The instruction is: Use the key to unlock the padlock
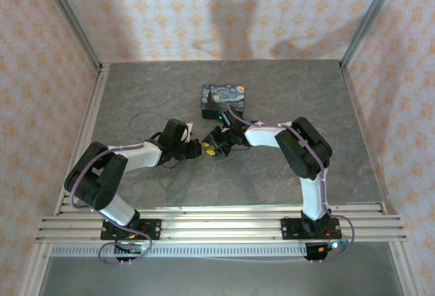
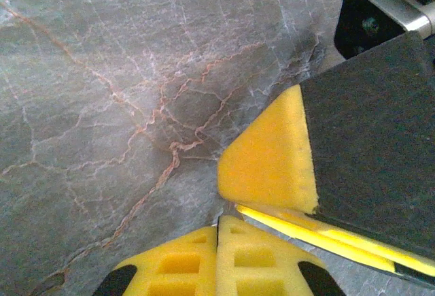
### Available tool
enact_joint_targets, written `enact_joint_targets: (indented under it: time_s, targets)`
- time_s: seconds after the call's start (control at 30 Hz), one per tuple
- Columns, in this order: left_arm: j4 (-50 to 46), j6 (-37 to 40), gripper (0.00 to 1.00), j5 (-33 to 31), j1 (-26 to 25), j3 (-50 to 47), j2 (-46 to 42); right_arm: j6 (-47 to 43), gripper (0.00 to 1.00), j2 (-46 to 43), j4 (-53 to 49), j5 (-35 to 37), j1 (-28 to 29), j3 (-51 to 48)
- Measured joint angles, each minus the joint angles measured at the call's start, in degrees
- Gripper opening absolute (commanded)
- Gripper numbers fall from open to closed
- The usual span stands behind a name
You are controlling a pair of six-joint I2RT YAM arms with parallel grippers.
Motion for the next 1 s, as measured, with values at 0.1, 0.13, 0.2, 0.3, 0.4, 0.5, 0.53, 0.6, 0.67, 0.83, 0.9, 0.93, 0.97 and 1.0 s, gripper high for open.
enact_joint_targets:
  time_s: [0.1,0.13,0.2,0.3,0.4,0.5,0.53,0.6,0.67,0.83,0.9,0.93,0.97,1.0]
  targets:
    - [0.5,0.0,0.00,0.4,0.0,-0.3,0.0,0.1,0.27,0.0,-0.2,0.0,0.0,0.0]
    - [0.7,0.0,0.00,0.6,0.0,-0.4,0.0,0.2,0.27,0.0,-0.2,0.0,0.0,0.0]
    - [1.0,-0.4,0.00,0.7,0.0,-0.4,0.0,0.2,0.27,0.1,-0.3,0.0,0.0,0.1]
    - [1.3,-0.7,0.00,0.8,0.0,-0.4,0.0,0.2,0.28,0.2,-0.6,0.1,0.2,0.4]
    - [1.7,-0.9,0.00,0.8,0.0,-0.4,0.0,0.2,0.29,0.2,-0.6,0.3,0.3,0.5]
    - [2.1,-1.0,0.00,0.8,0.0,-0.4,0.0,0.2,0.29,0.2,-0.6,0.6,0.4,0.5]
    - [2.1,-1.0,0.00,0.8,0.0,-0.4,0.0,0.2,0.30,0.2,-0.6,0.7,0.5,0.5]
    - [2.2,-1.0,0.00,0.8,0.0,-0.4,0.0,0.2,0.30,0.2,-0.7,0.7,0.5,0.6]
    - [2.3,-1.0,0.00,0.8,0.0,-0.4,0.0,0.2,0.30,0.2,-0.8,0.8,0.5,0.7]
    - [2.3,-2.0,0.00,0.8,0.0,-0.4,0.0,0.2,0.29,0.2,-0.9,0.9,0.5,0.7]
    - [2.3,-2.4,0.00,0.9,0.0,-0.5,0.0,0.2,0.26,0.2,-1.0,0.9,0.6,0.7]
    - [2.4,-2.4,0.00,0.9,0.0,-0.6,0.0,0.2,0.22,0.3,-1.0,1.0,0.6,0.7]
    - [2.5,-2.5,0.00,0.9,0.0,-0.8,0.0,0.2,0.18,0.4,-1.0,1.1,0.7,0.8]
    - [2.5,-2.6,0.00,0.9,0.0,-1.0,0.0,0.3,0.14,0.6,-1.0,1.1,0.9,0.9]
